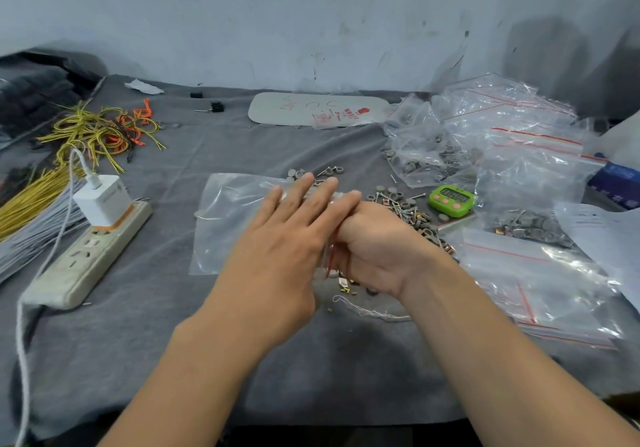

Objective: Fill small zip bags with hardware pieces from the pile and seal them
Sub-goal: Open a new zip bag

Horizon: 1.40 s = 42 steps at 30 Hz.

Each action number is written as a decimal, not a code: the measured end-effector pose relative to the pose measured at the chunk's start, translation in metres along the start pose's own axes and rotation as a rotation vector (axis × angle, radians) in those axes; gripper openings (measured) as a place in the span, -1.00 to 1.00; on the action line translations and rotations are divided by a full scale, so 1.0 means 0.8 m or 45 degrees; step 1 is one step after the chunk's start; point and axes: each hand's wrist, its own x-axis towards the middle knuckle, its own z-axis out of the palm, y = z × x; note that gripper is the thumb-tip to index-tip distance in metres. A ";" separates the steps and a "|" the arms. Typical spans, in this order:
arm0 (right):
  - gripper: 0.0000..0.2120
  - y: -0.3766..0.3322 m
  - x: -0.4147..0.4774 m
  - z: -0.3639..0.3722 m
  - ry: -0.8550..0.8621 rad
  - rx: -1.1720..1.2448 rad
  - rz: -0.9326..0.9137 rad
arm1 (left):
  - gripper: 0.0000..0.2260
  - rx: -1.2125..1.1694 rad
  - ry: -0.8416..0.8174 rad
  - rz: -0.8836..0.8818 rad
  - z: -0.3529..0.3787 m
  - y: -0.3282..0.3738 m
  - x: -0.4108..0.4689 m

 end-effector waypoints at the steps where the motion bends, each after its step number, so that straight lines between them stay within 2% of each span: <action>1: -0.51 0.002 0.000 -0.001 -0.040 -0.035 0.011 | 0.05 0.006 0.040 -0.006 -0.001 0.000 0.000; 4: -0.66 0.002 0.002 0.003 -0.126 -0.124 0.062 | -0.06 -0.019 0.155 -0.051 -0.003 -0.009 -0.002; 7: -0.63 0.004 0.004 0.006 -0.139 -0.162 0.147 | -0.08 -0.118 0.181 -0.131 -0.001 -0.018 -0.006; 11: -0.63 0.008 0.006 0.022 -0.226 -0.042 0.164 | -0.06 -0.216 0.176 -0.150 -0.001 -0.020 -0.006; 16: -0.68 0.005 0.010 0.032 -0.221 0.129 0.133 | 0.08 -0.248 0.164 -0.179 -0.004 -0.037 -0.010; 19: -0.64 0.004 0.014 0.034 -0.117 -0.067 0.142 | -0.09 -0.229 0.210 -0.194 0.002 -0.047 -0.011; 22: -0.61 0.000 0.020 0.030 0.277 -0.142 0.028 | -0.28 -0.228 0.285 -0.375 0.007 -0.061 -0.014; 23: -0.62 -0.001 0.022 0.022 0.445 -0.277 -0.025 | -0.33 -0.205 0.314 -0.430 0.009 -0.069 -0.016; 25: -0.66 -0.002 0.023 0.002 0.665 -0.922 -0.076 | -0.36 -0.192 0.307 -0.532 0.012 -0.082 -0.018; 27: -0.78 -0.001 0.020 -0.004 0.592 -1.550 0.006 | -0.34 -0.176 0.261 -0.581 0.013 -0.091 -0.019; 29: -0.73 0.007 0.018 -0.003 0.363 -1.818 0.128 | -0.35 -0.134 0.227 -0.576 0.013 -0.094 -0.019; 31: -0.68 0.015 0.018 0.001 0.244 -1.914 0.166 | -0.42 -0.122 0.217 -0.571 0.010 -0.093 -0.017; 33: -0.76 0.018 0.017 0.001 0.269 -1.930 0.152 | -0.44 -0.146 0.183 -0.593 0.007 -0.090 -0.016; 36: -0.92 0.017 0.013 -0.003 0.352 -1.932 0.181 | -0.33 -0.228 0.097 -0.610 0.003 -0.087 -0.014; 39: -0.86 0.012 0.008 -0.006 0.468 -1.958 0.164 | -0.26 -0.258 0.032 -0.623 0.004 -0.084 -0.014; 42: -0.81 0.008 0.002 -0.013 0.521 -1.999 0.153 | -0.29 -0.281 0.014 -0.625 0.007 -0.080 -0.013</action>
